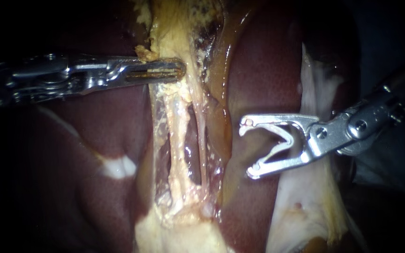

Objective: Grabbing gallbladder

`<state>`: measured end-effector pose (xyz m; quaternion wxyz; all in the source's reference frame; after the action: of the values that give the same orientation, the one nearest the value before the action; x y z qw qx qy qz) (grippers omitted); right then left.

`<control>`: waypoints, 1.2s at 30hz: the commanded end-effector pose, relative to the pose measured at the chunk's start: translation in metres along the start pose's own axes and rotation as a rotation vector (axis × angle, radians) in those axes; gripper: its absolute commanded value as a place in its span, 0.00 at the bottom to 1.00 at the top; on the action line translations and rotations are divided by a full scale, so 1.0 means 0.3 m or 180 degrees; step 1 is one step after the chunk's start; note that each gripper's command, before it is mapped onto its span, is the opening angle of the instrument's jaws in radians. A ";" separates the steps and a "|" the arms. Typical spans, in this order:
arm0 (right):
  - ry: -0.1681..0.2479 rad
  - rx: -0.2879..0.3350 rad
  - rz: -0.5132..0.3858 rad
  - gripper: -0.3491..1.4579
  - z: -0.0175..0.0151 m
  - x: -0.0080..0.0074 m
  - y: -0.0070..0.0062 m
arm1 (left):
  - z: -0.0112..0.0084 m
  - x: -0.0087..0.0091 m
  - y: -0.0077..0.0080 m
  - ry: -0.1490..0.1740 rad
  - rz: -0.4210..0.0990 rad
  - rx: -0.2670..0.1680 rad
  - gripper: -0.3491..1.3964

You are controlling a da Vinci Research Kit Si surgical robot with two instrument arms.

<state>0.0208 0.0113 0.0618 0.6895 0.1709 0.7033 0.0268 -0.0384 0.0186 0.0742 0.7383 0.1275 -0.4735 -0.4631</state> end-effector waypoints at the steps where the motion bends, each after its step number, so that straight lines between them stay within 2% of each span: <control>1: 0.0000 0.0001 0.0000 0.46 0.000 0.0002 -0.0001 | -0.0002 -0.0002 -0.0001 -0.0001 0.0001 -0.0002 0.00; 12: 0.0001 0.0004 -0.0001 0.46 0.000 0.0006 -0.0006 | -0.0008 -0.0003 -0.0015 -0.0003 -0.0002 -0.0009 0.01; 14: 0.0001 0.0004 -0.0001 0.46 0.000 0.0006 -0.0006 | -0.0008 -0.0004 -0.0018 -0.0003 -0.0003 -0.0012 0.16; 19: 0.0001 0.0004 -0.0001 0.46 0.000 0.0005 -0.0006 | -0.0023 -0.0006 -0.0051 -0.0017 -0.0010 0.0006 0.38; 20: 0.0001 0.0004 -0.0001 0.46 0.000 0.0005 -0.0006 | -0.0028 -0.0006 -0.0060 -0.0015 -0.0011 0.0012 0.40; 28: 0.0000 0.0004 -0.0002 0.46 0.000 0.0002 -0.0006 | -0.0095 -0.0007 -0.0140 0.0001 -0.0035 0.0062 0.47; 36: 0.0001 0.0007 -0.0002 0.46 -0.001 0.0002 -0.0007 | -0.0218 -0.0015 -0.0225 0.0009 -0.0019 0.0080 0.47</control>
<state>0.0205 0.0111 0.0617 0.6894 0.1714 0.7034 0.0258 -0.0367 0.0135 0.0657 0.7369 0.1384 -0.4779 -0.4577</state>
